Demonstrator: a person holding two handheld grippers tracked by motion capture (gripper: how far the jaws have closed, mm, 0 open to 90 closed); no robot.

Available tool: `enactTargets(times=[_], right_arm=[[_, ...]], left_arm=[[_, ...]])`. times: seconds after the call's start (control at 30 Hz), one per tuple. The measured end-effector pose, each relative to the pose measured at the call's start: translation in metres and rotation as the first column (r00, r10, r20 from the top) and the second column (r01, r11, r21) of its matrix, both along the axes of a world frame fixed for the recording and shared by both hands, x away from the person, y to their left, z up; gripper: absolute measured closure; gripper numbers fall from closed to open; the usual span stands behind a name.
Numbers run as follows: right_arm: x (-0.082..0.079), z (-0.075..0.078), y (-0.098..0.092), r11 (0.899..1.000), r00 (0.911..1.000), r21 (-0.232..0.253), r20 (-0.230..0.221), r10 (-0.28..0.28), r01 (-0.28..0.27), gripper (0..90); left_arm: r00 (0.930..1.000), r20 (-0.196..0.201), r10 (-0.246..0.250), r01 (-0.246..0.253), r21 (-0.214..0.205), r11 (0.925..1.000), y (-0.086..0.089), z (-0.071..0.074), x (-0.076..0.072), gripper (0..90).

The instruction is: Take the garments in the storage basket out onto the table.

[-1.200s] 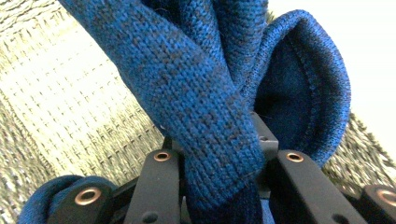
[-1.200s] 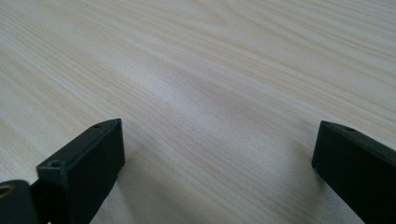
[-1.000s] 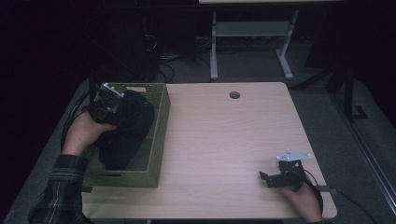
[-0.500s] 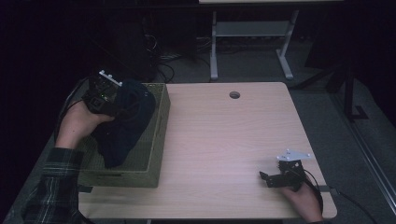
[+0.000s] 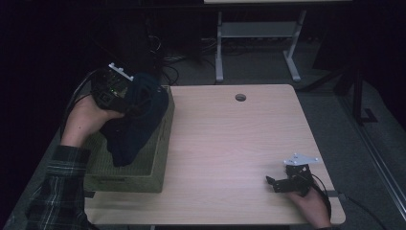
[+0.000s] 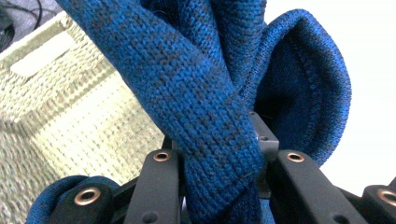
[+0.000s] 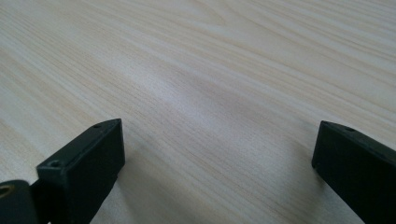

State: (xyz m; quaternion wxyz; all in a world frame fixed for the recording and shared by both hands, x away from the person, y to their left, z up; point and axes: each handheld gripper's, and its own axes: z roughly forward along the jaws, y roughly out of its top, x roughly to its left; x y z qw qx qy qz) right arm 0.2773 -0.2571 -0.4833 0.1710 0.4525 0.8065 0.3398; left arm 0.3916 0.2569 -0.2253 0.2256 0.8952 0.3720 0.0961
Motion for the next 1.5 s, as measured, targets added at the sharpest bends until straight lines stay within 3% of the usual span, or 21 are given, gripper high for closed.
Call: enactTargets(times=[0.33, 1.0, 1.5], right_arm=[[0.000, 0.000, 0.000, 1.000, 1.0000, 0.000, 0.000, 0.000, 0.000, 2.1], [0.000, 0.000, 0.000, 1.000, 1.0000, 0.000, 0.000, 0.000, 0.000, 2.1], [0.000, 0.000, 0.000, 1.000, 1.0000, 0.000, 0.000, 0.000, 0.000, 2.1]], left_arm=[[0.9980, 0.014, -0.062, 0.062, -0.020, 0.9979, -0.023, 0.010, 0.003, 70.4], [0.9891, 0.027, -0.144, 0.145, -0.008, 0.9894, -0.071, 0.029, 0.004, 70.4], [0.9764, 0.039, -0.213, 0.213, 0.001, 0.9771, -0.115, 0.036, 0.001, 70.5]])
